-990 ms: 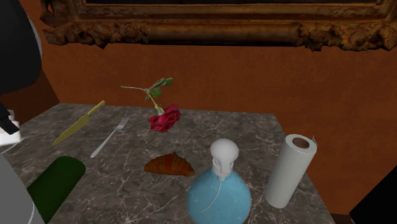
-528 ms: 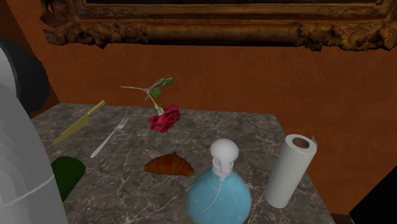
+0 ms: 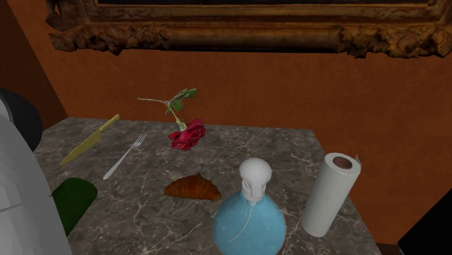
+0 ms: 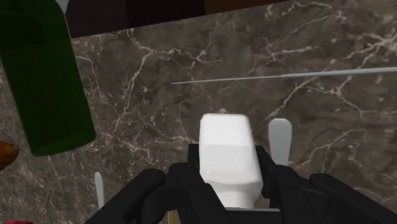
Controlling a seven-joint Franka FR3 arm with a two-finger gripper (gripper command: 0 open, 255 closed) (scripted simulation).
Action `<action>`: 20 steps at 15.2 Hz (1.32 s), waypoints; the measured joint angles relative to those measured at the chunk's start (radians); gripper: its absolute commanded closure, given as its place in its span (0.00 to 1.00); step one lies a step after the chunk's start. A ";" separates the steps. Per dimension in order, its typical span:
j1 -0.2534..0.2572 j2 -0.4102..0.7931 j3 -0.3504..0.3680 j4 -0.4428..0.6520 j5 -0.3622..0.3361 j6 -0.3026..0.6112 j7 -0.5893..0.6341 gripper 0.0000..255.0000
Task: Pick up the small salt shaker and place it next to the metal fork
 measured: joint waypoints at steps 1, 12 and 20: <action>-0.005 0.000 0.001 -0.015 0.001 0.013 0.004 1.00; -0.052 0.005 0.002 -0.168 0.000 0.150 0.037 1.00; -0.052 0.008 0.001 -0.173 -0.002 0.158 0.039 0.00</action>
